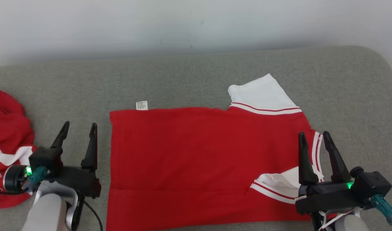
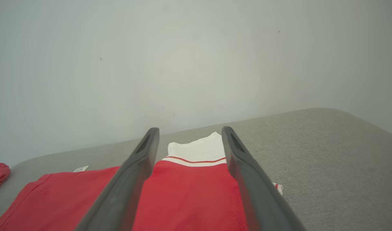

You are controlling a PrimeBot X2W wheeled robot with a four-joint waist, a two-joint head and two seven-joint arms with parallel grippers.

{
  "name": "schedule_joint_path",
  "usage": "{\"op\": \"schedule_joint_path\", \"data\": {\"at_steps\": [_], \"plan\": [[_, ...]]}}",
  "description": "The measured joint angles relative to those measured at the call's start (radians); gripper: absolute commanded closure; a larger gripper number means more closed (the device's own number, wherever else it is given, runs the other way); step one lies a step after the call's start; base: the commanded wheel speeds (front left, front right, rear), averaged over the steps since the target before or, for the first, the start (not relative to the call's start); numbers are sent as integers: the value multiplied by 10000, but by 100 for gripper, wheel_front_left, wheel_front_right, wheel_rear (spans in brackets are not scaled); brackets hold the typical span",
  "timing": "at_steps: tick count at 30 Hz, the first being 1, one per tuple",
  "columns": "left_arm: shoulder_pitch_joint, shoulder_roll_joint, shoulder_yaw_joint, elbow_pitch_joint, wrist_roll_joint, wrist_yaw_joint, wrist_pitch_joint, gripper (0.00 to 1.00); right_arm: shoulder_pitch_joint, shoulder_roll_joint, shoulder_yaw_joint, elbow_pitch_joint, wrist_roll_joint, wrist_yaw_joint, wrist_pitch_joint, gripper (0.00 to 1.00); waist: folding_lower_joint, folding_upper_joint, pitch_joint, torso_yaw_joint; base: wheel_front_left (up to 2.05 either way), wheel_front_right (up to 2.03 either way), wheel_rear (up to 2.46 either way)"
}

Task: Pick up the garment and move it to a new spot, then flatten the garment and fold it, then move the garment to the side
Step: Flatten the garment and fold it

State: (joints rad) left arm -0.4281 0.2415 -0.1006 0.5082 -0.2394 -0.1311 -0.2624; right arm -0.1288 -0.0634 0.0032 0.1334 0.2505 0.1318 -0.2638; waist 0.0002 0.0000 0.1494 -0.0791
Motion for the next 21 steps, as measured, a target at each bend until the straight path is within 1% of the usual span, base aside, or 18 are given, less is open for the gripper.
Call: {"op": "schedule_joint_path", "data": {"at_steps": [6, 7, 15, 17, 21], "plan": [[-1884, 556, -769, 1852, -886, -2, 190, 0, -447, 59, -61, 42, -2, 0, 0, 0, 1, 0, 796, -412, 0, 0, 0], [-1884, 556, -769, 1852, -886, -2, 190, 0, -447, 59, -61, 42, -2, 0, 0, 0, 1, 0, 796, -412, 0, 0, 0], [-3290, 667, -1578, 3678, -1996, -4, 485, 0, -781, 94, -8, 29, -48, 0, 0, 0, 1, 1, 1653, -879, 0, 0, 0], [-3515, 754, -1791, 4073, -2031, -2, 523, 0, -853, 104, 13, 38, -56, 0, 2, 0, 1, 2, 1784, -987, 0, 0, 0], [-3740, 596, -2075, 4631, -2422, -2, 545, 0, -946, 107, 10, 50, -75, 0, 0, 0, 1, 1, 1934, -1130, 0, 0, 0]]}}
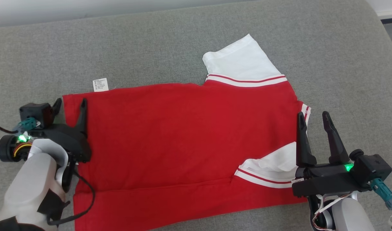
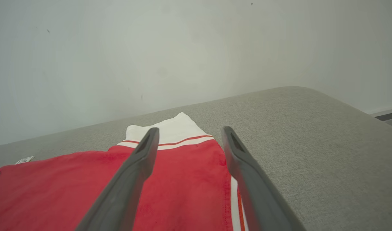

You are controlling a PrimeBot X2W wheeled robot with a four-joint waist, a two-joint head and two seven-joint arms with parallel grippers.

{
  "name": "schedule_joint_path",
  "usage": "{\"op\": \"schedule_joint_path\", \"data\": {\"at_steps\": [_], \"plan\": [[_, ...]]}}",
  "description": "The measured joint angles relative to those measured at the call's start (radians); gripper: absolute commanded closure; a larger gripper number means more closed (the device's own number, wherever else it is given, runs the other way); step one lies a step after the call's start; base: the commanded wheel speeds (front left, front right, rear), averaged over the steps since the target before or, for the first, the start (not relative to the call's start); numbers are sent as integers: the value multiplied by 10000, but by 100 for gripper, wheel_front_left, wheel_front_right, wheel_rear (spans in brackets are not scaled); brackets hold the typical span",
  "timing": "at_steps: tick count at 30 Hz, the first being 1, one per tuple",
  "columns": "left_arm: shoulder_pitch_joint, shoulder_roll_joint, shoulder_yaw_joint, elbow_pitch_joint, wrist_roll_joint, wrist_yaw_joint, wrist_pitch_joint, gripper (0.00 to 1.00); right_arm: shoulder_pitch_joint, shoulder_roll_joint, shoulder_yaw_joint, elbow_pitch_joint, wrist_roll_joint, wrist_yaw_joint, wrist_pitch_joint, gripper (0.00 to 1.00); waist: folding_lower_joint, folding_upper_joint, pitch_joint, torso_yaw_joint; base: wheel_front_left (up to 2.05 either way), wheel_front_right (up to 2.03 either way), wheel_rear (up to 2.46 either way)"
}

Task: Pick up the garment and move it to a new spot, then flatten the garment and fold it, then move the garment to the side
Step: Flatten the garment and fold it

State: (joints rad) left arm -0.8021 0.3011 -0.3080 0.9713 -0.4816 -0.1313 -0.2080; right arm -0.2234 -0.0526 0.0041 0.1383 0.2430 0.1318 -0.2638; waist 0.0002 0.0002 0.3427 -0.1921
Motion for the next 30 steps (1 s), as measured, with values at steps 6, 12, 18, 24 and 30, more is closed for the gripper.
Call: {"op": "schedule_joint_path", "data": {"at_steps": [6, 12, 18, 24, 30], "plan": [[-220, -36, -512, 328, -600, 0, -19, 68, -26, 6, 35, 44, -52, 0, 2, 0, -2, 0, -6, -33, 0, 0, 0], [-441, 36, -1011, 485, -880, -4, -238, 100, -154, -21, 54, 174, -167, 0, 0, 0, -2, 0, 4, 26, 0, 0, 0], [-447, 77, -1507, 244, -1269, -4, -408, 100, -1051, -554, 529, 1172, -38, 0, 0, 0, -2, 0, -53, 301, 0, 0, 0], [-471, 104, -1925, -274, -1325, -4, -508, 100, -3457, -1289, 970, 3162, 426, 0, 569, 0, -2, 0, 42, 623, 0, 0, 0], [-779, 0, -2136, -909, -1195, -4, -541, 100, -6043, -1829, 1319, 5519, 447, 0, 2115, 0, -2, 0, 375, 944, 0, 0, 0]]}}
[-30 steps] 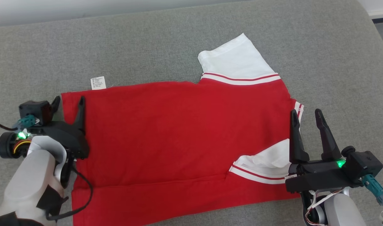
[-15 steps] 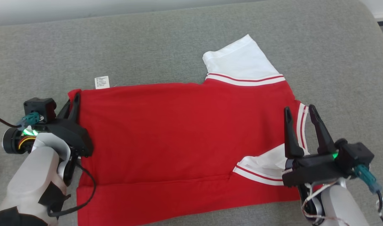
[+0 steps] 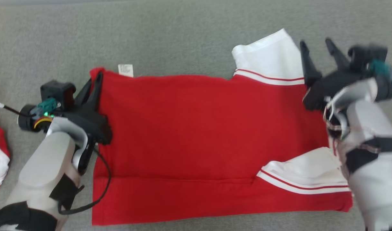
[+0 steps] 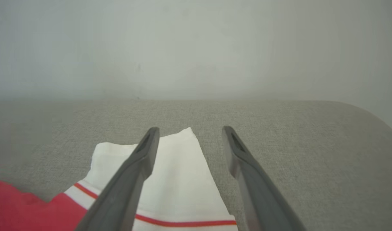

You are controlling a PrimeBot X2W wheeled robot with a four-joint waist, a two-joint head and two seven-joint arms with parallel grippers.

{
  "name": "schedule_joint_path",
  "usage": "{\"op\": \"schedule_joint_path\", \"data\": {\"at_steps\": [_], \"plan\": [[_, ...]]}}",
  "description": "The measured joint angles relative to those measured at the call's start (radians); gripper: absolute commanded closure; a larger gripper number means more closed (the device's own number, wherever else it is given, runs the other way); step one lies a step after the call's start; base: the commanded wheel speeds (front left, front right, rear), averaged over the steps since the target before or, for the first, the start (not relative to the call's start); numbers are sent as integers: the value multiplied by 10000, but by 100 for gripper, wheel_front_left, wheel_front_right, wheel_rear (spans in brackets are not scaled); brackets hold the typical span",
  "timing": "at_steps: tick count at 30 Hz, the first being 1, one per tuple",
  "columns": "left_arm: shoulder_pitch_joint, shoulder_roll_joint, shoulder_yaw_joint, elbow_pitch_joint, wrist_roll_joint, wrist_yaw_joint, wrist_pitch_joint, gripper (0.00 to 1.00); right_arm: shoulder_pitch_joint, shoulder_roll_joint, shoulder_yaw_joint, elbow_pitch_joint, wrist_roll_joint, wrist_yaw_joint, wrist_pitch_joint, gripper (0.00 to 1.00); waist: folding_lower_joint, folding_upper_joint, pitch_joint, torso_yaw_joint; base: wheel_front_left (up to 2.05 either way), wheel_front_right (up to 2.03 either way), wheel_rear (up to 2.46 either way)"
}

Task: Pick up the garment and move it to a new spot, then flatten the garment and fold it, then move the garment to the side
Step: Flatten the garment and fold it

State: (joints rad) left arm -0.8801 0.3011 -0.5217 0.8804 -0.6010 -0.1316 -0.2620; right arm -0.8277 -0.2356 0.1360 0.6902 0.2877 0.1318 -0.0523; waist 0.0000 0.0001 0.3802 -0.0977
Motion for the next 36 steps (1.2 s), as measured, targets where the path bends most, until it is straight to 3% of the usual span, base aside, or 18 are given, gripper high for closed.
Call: {"op": "schedule_joint_path", "data": {"at_steps": [10, 21, 23, 29, 36], "plan": [[-453, -316, -188, -828, 382, 0, -4, 100, -2782, -272, 144, 3302, -453, 0, 759, 0, 1, 0, 734, 644, 0, 0, 0], [-806, -512, -332, -1384, 617, -2, -4, 100, -4221, -441, -61, 5421, -970, 0, 748, 0, 0, -1, 1557, 1291, 0, 0, 0], [-838, -514, -330, -1450, 629, -2, -6, 100, -4358, -424, -75, 5507, -1001, 0, 767, 100, -1, -2, 1661, 1337, 0, 0, 0], [-837, -502, -311, -1494, 631, -6, -8, 100, -4585, -449, -153, 5683, -1212, 0, 374, 100, 0, -1, 1717, 1352, 0, 0, 0], [-645, -372, -222, -1348, 593, -4, -6, 100, -4615, -560, -433, 5823, -1498, 0, -811, 100, 0, -1, 1424, 1239, 0, 0, 0]]}}
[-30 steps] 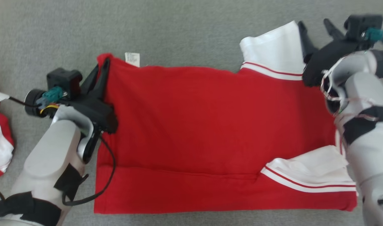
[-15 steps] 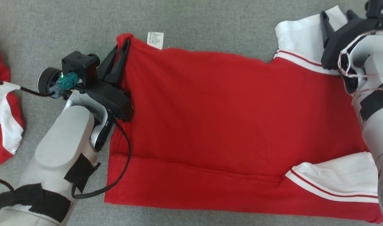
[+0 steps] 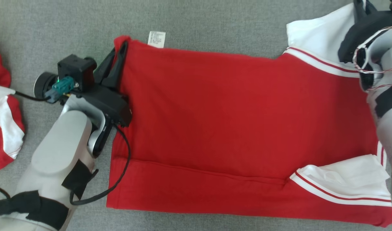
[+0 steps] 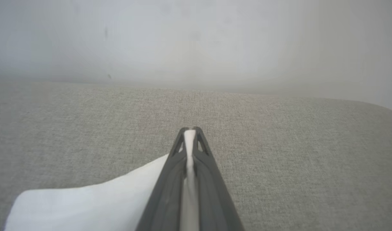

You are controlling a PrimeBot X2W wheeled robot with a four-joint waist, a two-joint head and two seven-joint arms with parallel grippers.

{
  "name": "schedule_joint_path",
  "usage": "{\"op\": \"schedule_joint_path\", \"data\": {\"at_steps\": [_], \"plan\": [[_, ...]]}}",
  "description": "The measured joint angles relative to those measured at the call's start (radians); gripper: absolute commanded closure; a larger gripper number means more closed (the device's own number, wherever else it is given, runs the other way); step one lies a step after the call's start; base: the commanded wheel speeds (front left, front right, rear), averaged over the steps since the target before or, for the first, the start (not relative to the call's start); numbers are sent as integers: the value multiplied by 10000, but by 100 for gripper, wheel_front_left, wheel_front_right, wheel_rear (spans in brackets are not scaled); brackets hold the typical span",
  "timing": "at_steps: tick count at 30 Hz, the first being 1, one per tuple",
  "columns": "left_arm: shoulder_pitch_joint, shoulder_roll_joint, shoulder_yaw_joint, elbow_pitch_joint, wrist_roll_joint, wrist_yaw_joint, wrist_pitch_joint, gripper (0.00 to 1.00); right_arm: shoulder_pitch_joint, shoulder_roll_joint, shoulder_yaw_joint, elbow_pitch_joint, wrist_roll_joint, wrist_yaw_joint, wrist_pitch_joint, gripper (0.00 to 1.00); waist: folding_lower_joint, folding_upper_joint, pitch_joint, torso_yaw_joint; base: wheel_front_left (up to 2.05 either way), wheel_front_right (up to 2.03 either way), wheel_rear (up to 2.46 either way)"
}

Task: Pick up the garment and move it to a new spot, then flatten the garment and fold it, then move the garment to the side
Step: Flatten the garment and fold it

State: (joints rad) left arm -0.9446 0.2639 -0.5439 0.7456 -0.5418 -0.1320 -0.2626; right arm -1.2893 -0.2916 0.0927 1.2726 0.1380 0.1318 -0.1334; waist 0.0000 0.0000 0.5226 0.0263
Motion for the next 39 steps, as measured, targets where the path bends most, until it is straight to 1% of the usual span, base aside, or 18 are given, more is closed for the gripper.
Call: {"op": "schedule_joint_path", "data": {"at_steps": [3, 6, 11, 14, 21, 28, 32, 36, 39], "plan": [[156, 31, 52, 77, -42, 0, 0, 100, 170, 274, -27, -17, 198, 0, -554, 100, 0, 0, -202, -61, 0, 0, 0], [356, 84, 82, 125, -63, 0, 0, 100, 460, 385, 65, -104, 374, 0, -840, 100, 0, 0, -354, -124, 0, 0, 0], [776, 255, 205, 142, -79, 0, 0, 100, 1415, 428, 527, -892, 1003, 0, -1208, 100, 0, 0, -780, -320, 0, 0, 0], [1059, 330, 316, 121, -84, 2, 0, 100, 2164, 401, 840, -1799, 1697, 0, -1267, 100, 0, 0, -1045, -455, 0, 0, 0], [1752, 506, 585, 61, -82, 2, 2, 100, 4635, 23, 1266, -5122, 3632, 0, -1281, 100, -1, -1, -1630, -795, 0, 0, 0], [2301, 543, 759, -134, -35, 2, 2, 100, 7006, -282, 1419, -7637, 4730, 0, -1283, 100, -2, -1, -2065, -1088, 0, 0, 0], [2671, 625, 957, -512, 48, 4, 0, 100, 8054, -284, 1442, -8713, 5177, 0, -1283, 100, -2, 0, -2233, -1200, 0, 0, 0], [3151, 719, 1147, -949, 278, 2, 0, 100, 8950, -270, 1285, -9357, 5381, 0, -1283, 100, -2, 0, -2396, -1265, 0, 0, 0], [3537, 740, 1386, -1310, 562, 2, 2, 100, 9483, -140, 1122, -9887, 5540, 0, -1283, 100, -2, -1, -2517, -1307, 0, 0, 0]]}}
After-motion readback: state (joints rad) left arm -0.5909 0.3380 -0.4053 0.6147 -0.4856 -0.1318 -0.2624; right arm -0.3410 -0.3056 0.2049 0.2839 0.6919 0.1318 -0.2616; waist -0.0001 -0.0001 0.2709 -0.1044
